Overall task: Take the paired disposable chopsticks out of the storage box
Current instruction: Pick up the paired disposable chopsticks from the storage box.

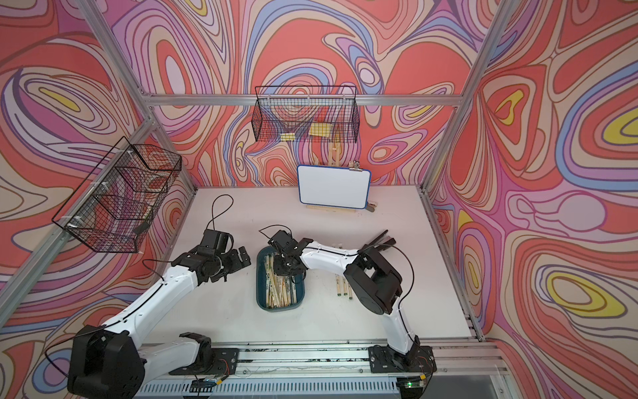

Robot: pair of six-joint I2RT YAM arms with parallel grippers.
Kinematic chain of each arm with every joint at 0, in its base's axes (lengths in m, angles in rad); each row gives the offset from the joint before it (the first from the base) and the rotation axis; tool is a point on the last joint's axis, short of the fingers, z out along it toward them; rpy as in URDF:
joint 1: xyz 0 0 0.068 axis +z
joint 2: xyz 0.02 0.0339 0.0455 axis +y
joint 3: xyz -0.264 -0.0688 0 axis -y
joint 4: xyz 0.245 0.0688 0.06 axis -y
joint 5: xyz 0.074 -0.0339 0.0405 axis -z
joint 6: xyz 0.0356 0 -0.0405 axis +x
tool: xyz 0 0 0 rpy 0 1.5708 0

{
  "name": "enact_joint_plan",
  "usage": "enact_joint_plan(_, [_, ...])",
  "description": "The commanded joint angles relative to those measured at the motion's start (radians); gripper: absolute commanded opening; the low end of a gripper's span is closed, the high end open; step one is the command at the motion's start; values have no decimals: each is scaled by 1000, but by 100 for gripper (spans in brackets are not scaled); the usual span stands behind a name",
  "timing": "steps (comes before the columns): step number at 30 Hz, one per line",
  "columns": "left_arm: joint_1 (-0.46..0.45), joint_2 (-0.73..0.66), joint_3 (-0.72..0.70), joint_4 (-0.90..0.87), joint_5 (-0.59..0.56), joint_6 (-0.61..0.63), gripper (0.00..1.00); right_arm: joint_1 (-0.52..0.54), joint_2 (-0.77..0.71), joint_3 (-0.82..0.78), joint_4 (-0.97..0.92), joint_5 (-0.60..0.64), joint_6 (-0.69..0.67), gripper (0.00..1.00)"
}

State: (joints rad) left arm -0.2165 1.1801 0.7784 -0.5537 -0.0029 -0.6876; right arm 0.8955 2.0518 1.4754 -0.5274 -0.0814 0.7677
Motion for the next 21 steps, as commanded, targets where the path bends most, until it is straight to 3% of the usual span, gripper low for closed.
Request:
enact_joint_plan(1, [-3, -6, -7, 3, -4, 7, 100, -4, 17, -7, 5, -5, 3, 18])
enact_joint_plan(10, [-3, -6, -7, 3, -2, 6, 100, -4, -21, -7, -2, -5, -1, 3])
enact_joint_plan(21, [-3, -4, -1, 0, 0, 10, 100, -4, -110, 6, -18, 10, -13, 0])
